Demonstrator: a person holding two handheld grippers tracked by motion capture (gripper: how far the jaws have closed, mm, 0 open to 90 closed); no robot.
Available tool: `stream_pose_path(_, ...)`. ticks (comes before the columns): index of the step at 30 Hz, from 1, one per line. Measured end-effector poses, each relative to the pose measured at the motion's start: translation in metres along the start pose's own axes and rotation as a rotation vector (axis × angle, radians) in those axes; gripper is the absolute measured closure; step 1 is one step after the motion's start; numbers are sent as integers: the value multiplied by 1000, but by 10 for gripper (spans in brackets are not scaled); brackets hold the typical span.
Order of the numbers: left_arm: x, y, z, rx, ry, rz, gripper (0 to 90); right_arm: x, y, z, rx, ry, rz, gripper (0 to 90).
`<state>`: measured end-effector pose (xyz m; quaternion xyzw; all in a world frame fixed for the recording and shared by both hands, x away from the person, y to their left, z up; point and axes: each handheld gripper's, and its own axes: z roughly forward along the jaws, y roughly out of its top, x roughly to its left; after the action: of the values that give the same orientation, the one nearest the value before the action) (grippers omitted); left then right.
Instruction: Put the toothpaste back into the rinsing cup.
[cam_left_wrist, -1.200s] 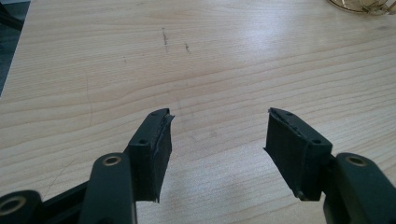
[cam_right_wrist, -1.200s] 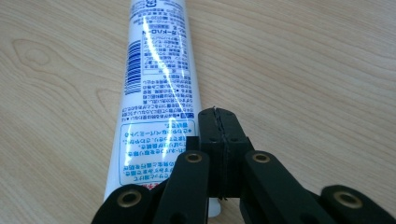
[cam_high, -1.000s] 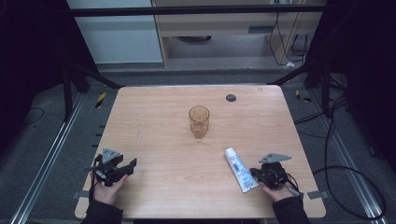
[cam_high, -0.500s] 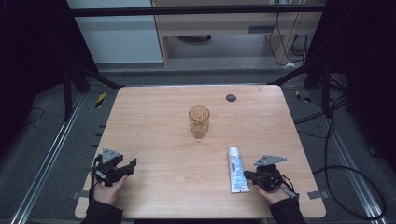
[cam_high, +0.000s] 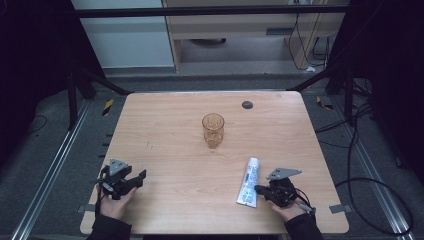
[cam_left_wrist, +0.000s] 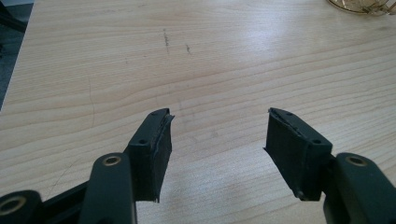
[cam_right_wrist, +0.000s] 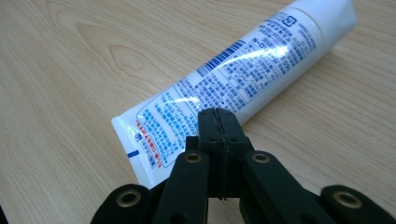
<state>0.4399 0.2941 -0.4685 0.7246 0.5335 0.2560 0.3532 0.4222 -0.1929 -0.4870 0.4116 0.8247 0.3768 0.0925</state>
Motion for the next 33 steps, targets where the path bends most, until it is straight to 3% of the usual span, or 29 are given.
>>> stream_pose_path(16, -1, 0, 0, 0, 2, 4, 399, 12, 8, 13, -21, 37, -42, 900)
stream_pose_path(21, -1, 0, 0, -4, 5, 2, 400, 14, 10, 16, -28, 47, -34, 900)
stream_pose_path(26, 0, 0, -1, -8, 8, 0, 400, 14, 13, 11, -57, 56, -40, 900)
stream_pose_path(30, -1, 0, -1, -9, 7, 2, 400, 6, 18, -4, -120, 5, -14, 900)
stream_pose_path(32, -1, 1, -1, -10, 7, 4, 400, -7, 26, -13, -178, -57, 26, 900)
stream_pose_path(33, -1, 1, -1, -11, 7, 4, 400, -7, 26, -13, -178, -57, 26, 900)
